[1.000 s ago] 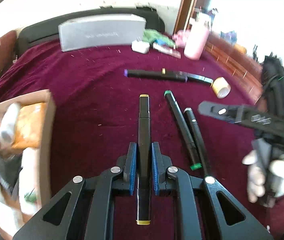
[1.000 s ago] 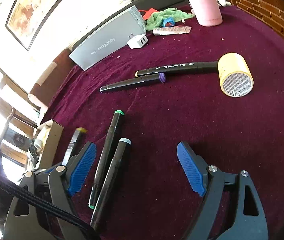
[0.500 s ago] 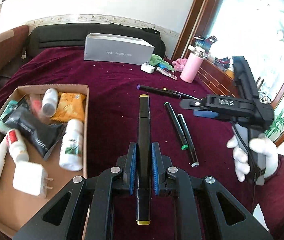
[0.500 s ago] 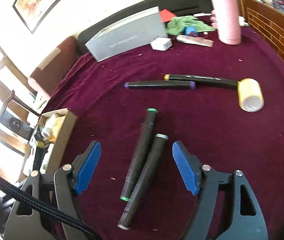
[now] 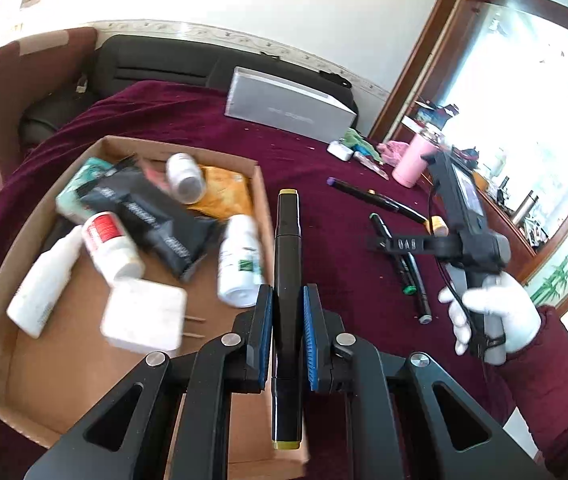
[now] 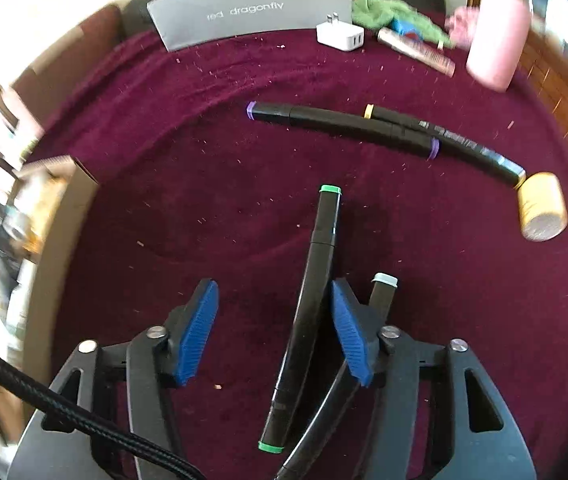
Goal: Organize objects
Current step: 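Grasp a yellow-capped black marker with the left tool while the right tool grasps a green-capped marker, then carry both markers into the tray and open both tools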
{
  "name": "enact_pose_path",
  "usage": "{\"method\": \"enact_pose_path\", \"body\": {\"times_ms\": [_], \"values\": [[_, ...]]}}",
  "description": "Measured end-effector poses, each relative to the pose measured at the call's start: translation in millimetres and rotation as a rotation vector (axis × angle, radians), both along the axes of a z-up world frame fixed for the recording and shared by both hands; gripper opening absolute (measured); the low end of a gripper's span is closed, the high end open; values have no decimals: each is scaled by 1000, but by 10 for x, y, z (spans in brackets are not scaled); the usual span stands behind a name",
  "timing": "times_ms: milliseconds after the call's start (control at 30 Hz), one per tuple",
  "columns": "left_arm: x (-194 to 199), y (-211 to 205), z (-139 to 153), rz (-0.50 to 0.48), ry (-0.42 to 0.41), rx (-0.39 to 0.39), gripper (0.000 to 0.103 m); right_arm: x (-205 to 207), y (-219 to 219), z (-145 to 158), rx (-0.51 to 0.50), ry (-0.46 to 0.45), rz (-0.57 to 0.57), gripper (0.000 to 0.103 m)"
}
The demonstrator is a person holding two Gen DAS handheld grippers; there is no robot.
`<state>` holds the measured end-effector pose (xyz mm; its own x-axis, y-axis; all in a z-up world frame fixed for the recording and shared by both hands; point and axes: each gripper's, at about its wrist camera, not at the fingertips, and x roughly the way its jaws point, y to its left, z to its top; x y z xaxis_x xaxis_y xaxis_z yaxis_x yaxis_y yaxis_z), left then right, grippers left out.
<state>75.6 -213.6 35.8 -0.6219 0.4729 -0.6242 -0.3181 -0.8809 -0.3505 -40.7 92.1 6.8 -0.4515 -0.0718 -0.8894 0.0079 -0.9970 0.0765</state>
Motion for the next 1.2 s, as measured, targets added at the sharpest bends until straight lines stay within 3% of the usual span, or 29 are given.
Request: {"method": "enact_pose_path", "body": {"times_ms": [33, 100, 133, 467, 733, 967, 1200], "values": [[0, -44, -12, 9, -1, 3, 12, 36, -55, -10, 53, 12, 2, 39], [13, -120, -37, 29, -5, 7, 12, 123, -113, -9, 74, 41, 12, 14], [20, -164, -49, 40, -8, 10, 12, 153, -101, -6, 60, 45, 10, 12], [148, -423, -95, 107, -18, 8, 12, 406, 80, 125, -269, 95, 4, 12], [213, -555, -45, 154, -7, -18, 12, 595, -137, 430, -497, 107, 117, 13], [123, -760, -136, 223, -43, -48, 12, 658, -831, 601, -571, 66, 281, 13], [-97, -981, -272, 267, -100, -60, 12, 591, -1619, 448, -544, -5, 396, 13]]}}
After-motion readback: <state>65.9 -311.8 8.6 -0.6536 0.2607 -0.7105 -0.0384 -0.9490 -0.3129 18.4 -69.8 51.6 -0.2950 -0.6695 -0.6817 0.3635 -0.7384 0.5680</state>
